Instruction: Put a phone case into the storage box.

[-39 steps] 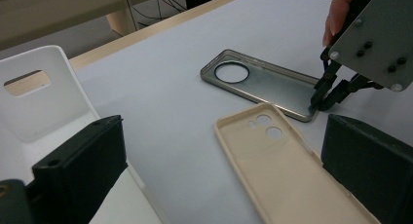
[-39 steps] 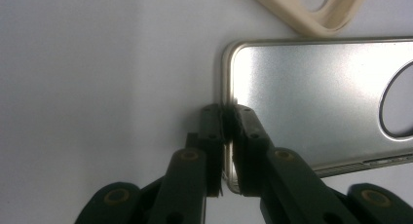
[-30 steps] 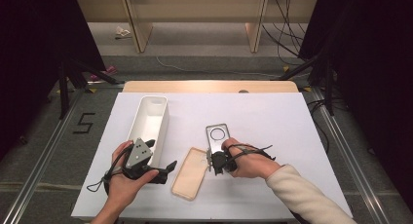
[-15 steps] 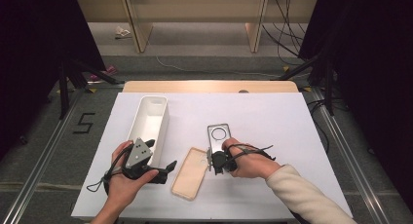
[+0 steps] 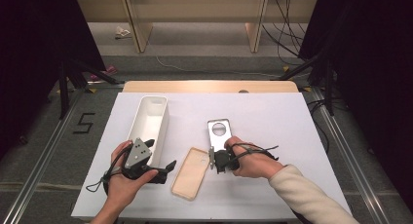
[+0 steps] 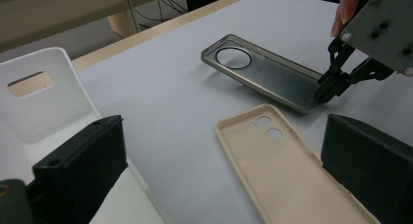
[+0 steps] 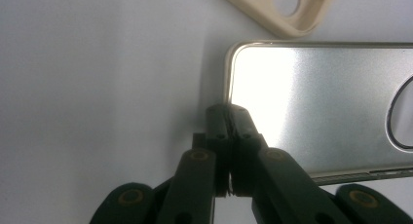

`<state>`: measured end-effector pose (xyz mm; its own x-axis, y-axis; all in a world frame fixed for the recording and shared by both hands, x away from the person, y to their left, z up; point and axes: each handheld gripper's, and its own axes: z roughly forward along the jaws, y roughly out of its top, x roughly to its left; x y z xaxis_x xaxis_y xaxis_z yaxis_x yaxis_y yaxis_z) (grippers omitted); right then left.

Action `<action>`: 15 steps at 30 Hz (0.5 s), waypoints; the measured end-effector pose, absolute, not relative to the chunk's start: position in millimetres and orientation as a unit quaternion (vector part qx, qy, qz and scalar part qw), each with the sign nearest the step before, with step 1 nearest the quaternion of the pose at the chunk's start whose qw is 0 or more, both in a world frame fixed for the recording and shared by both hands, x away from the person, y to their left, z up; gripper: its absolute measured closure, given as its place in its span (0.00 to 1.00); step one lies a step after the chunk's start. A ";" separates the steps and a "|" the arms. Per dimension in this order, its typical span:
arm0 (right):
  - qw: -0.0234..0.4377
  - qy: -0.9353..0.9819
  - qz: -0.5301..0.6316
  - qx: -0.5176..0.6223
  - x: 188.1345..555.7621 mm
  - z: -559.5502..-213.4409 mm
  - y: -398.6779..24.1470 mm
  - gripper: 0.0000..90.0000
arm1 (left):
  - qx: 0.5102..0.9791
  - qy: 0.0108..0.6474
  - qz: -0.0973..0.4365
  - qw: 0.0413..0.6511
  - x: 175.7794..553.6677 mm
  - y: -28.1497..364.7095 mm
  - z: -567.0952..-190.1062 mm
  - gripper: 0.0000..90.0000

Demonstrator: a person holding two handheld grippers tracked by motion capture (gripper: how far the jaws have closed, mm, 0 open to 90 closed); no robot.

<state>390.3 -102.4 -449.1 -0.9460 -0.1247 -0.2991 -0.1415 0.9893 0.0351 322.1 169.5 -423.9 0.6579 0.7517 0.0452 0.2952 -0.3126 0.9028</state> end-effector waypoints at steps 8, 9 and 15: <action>0.186 0.978 0.068 -0.068 388.0 -441.1 -119.9 0.99 | 0.771 0.339 0.236 0.484 322.3 169.7 -422.7 0.03; 0.192 0.976 0.080 -0.066 387.2 -439.1 -123.2 0.99 | 0.771 0.339 0.236 0.485 322.3 169.5 -422.6 0.03; 0.214 0.965 0.140 -0.062 379.8 -432.1 -142.0 0.99 | 0.766 0.348 0.235 0.486 323.9 165.2 -419.5 0.05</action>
<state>379.8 -142.0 -432.1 -0.9009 -0.0590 -0.4299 -0.1787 0.9533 0.2436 323.9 165.2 -419.5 0.6469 0.7623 0.0220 0.3051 -0.2852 0.9086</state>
